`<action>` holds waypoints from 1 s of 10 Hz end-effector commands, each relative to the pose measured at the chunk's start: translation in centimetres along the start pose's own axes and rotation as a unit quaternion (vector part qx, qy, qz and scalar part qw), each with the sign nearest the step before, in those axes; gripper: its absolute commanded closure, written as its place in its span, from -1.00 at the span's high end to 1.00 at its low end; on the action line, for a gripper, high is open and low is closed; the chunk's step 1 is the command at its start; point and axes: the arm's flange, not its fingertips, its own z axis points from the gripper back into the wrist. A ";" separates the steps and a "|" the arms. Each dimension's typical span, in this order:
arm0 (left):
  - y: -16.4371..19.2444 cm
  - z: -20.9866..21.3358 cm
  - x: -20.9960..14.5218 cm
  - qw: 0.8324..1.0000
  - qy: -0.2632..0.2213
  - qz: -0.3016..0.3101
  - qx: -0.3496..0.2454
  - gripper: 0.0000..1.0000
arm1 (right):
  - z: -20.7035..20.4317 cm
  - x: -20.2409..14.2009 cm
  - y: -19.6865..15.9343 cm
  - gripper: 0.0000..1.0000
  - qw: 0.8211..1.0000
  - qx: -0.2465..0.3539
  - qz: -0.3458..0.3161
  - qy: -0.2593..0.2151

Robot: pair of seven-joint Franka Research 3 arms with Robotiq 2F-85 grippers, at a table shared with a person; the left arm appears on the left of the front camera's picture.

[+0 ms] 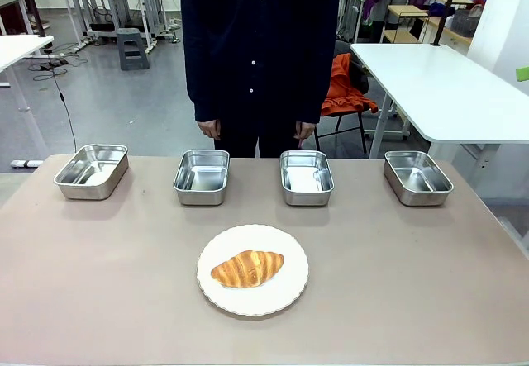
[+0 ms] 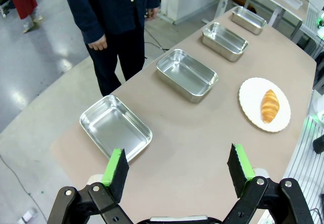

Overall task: Place the bread in the container.
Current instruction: Place the Butter Roll into the Airtight Container indicated by the human.

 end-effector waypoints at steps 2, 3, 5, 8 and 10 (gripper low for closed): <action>-0.1 0.1 0.0 1.000 -0.004 0.000 0.000 1.00 | -0.1 0.1 -0.2 1.00 1.000 0.004 0.003 -0.009; -0.1 0.1 0.0 1.000 -0.004 0.000 0.000 1.00 | -0.1 0.1 -0.2 1.00 1.000 0.004 0.003 -0.009; -0.1 0.1 0.0 1.000 -0.004 0.000 0.000 1.00 | -0.1 0.1 -0.2 1.00 1.000 0.004 0.003 -0.009; -0.1 0.1 0.0 1.000 -0.004 0.000 0.000 1.00 | -0.1 0.1 -0.2 1.00 1.000 0.004 0.003 -0.009; -0.1 0.1 0.0 1.000 -0.004 0.000 0.000 1.00 | -0.1 0.1 -0.2 1.00 1.000 0.004 0.003 -0.009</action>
